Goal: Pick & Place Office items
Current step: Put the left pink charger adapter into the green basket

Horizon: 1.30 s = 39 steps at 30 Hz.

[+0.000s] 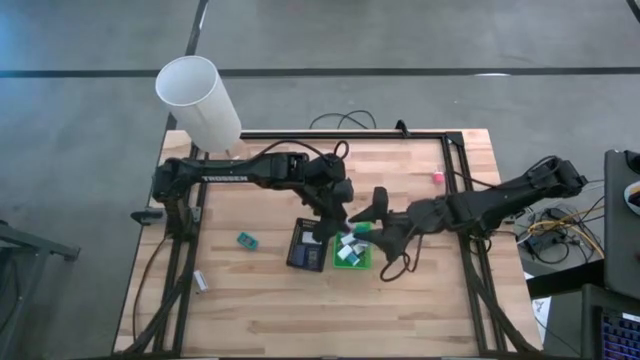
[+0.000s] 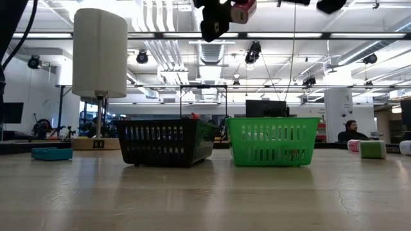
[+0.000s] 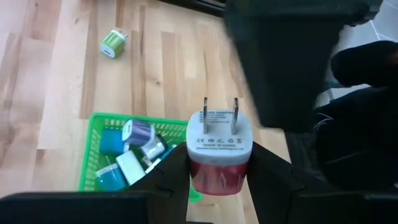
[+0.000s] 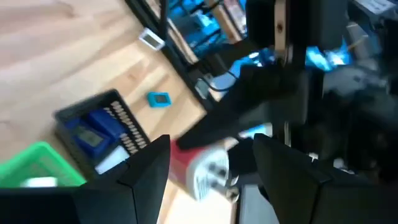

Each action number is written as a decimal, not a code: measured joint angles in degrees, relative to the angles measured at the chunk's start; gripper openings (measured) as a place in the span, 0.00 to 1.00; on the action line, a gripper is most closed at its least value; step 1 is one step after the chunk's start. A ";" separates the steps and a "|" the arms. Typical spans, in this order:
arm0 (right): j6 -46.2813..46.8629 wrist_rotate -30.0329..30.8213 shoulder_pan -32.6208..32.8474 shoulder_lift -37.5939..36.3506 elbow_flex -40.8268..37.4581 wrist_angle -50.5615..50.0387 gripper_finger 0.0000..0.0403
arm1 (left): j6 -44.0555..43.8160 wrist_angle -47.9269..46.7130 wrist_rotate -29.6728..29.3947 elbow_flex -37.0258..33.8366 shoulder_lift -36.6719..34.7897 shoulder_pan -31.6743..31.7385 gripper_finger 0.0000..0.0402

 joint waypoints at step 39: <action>2.13 -1.40 -1.62 0.11 4.13 -8.34 0.57 | -0.92 4.72 3.50 0.03 -0.02 -0.30 0.31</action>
